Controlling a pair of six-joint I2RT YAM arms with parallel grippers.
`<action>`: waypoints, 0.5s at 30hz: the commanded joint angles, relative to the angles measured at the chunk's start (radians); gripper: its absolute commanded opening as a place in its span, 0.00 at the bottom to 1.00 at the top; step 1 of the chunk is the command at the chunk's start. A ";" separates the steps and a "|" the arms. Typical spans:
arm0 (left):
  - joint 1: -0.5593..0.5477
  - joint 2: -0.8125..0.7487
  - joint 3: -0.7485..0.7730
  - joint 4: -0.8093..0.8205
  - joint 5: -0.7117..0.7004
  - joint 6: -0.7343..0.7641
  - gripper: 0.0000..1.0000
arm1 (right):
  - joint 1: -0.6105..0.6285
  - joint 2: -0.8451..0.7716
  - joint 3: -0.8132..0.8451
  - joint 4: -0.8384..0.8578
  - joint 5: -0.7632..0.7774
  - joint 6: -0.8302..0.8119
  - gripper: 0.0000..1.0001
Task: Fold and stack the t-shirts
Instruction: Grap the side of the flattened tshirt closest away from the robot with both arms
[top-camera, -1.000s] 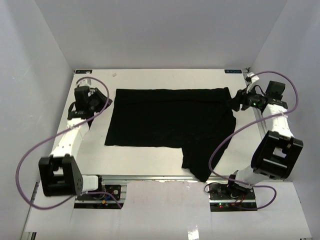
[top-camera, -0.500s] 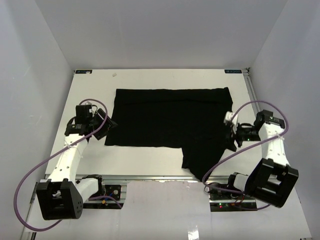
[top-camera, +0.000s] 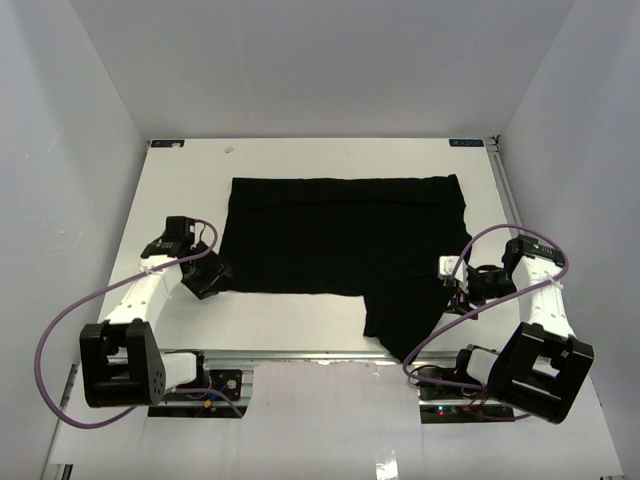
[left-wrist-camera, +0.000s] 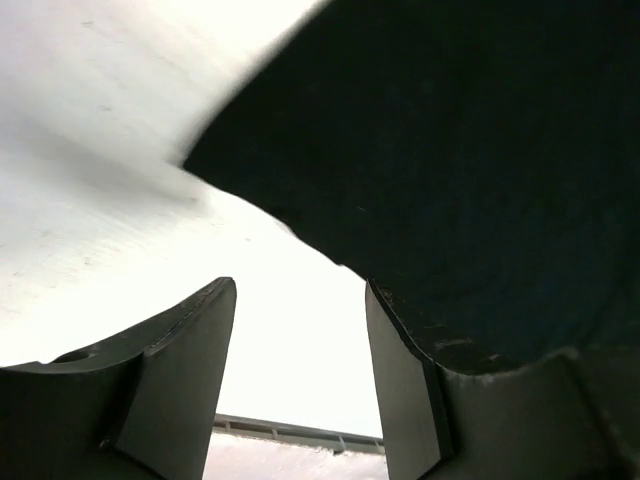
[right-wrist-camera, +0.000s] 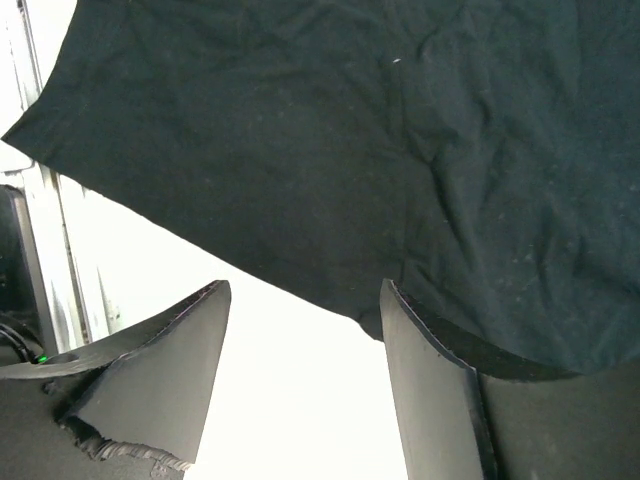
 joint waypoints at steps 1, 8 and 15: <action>0.001 0.038 0.003 -0.036 -0.100 -0.062 0.65 | 0.001 -0.049 -0.030 0.022 0.015 -0.015 0.68; 0.001 0.133 -0.006 0.006 -0.207 -0.113 0.64 | 0.008 -0.133 -0.084 -0.002 0.041 -0.032 0.68; 0.001 0.183 -0.032 0.073 -0.234 -0.125 0.60 | 0.008 -0.138 -0.083 -0.001 0.048 -0.018 0.68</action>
